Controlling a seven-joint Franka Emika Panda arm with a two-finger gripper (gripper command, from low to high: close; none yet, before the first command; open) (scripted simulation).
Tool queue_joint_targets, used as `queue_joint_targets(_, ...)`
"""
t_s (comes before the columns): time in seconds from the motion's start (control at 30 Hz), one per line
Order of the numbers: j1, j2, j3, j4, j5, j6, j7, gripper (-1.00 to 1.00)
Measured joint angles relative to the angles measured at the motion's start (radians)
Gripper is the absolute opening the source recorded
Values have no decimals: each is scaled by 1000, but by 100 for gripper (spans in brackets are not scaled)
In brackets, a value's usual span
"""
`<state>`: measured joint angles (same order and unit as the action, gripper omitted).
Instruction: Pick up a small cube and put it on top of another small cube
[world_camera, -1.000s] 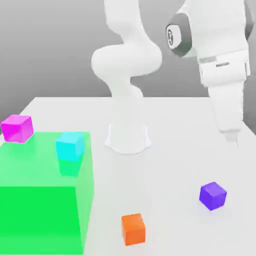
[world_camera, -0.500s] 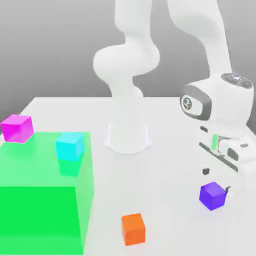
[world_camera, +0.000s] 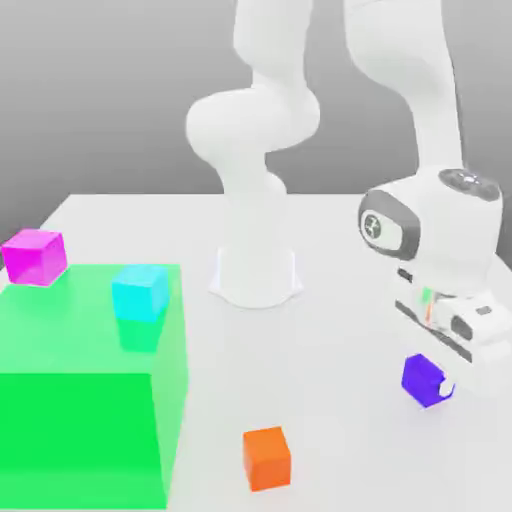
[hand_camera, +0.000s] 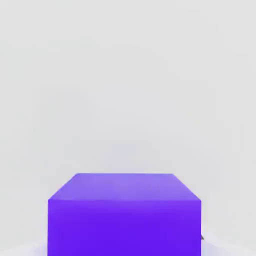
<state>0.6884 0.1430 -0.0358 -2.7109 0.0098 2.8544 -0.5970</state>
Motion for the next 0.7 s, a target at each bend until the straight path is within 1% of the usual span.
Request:
queue_joint_targets(0.03,-6,-27,-7,-3,2,-26,4,-100)
queue_joint_targets(0.1,-62,-58,-60,12,8,-71,32,-100)
queue_joint_targets(0.23,-255,-96,-172,59,9,-156,118,-100)
queue_joint_targets(0.33,-387,-111,-233,94,8,-207,179,-100)
queue_joint_targets(0.4,-389,-80,-226,104,29,-185,176,-100)
queue_joint_targets(0.57,-413,48,-186,112,113,-72,119,-100)
queue_joint_targets(0.6,-418,68,-179,113,127,-54,110,100)
queue_joint_targets(0.7,-418,68,-179,113,127,-54,110,100)
